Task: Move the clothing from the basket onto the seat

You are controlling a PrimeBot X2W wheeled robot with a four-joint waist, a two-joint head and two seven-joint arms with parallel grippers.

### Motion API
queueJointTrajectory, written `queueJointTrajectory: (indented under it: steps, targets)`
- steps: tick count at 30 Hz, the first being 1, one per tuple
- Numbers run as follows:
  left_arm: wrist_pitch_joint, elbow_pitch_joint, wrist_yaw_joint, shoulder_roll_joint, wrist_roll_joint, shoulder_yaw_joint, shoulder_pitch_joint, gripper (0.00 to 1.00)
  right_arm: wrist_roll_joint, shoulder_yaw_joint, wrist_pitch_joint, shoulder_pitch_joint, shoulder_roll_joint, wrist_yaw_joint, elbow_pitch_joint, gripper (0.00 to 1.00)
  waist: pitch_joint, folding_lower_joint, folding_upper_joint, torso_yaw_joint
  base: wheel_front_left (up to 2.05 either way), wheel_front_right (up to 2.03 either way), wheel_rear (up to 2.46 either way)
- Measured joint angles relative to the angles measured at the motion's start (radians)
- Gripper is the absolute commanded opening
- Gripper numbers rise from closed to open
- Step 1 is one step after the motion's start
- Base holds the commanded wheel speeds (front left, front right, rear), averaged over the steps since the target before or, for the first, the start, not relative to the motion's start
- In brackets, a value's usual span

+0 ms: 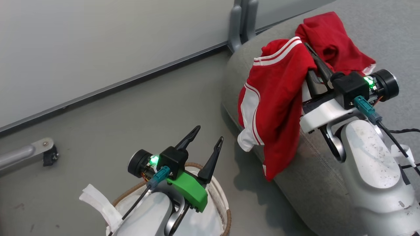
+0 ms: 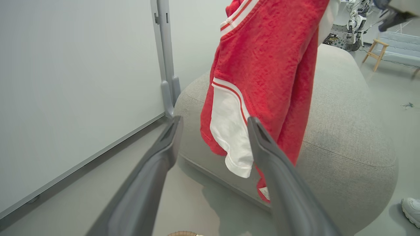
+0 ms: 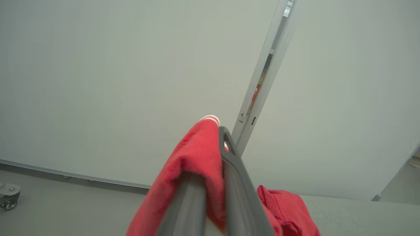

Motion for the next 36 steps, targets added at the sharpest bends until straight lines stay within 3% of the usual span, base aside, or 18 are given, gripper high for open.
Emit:
queueJointTrajectory:
  steps: [9, 16, 23, 30, 36]
  targets:
    - [0.000, -0.003, -0.001, -0.001, 0.009, -0.027, -0.027, 1.00, 0.001, -0.033, 0.000, -0.009, -0.019, 0.000, -0.017, 0.00, 0.062, 0.0000, 0.0000, -0.125, 0.00, 0.00, 0.00]
    - [0.000, -0.013, -0.001, 0.019, 0.014, -0.049, -0.054, 1.00, 0.013, -0.043, 0.000, -0.116, -0.058, 0.000, -0.028, 0.00, 0.131, 0.0001, 0.0000, -0.149, 0.00, 0.00, 0.00]
    - [0.000, -0.026, -0.001, 0.038, 0.037, -0.058, -0.090, 1.00, 0.035, -0.020, 0.000, -0.414, -0.235, 0.000, 0.009, 0.00, 0.196, 0.0001, 0.0000, -0.117, 0.00, 0.00, 0.00]
    - [0.000, -0.066, -0.001, 0.056, 0.062, -0.071, -0.126, 1.00, 0.047, -0.058, 0.007, -0.688, -0.420, 0.000, 0.134, 0.00, 0.273, 0.0001, 0.0000, -0.062, 0.00, 0.00, 0.00]
    - [0.000, -0.090, -0.001, 0.075, 0.087, -0.063, -0.172, 1.00, 0.033, -0.146, 0.006, -0.745, -0.477, 0.000, 0.262, 0.00, 0.362, 0.0001, 0.0000, -0.024, 0.00, 0.00, 0.00]
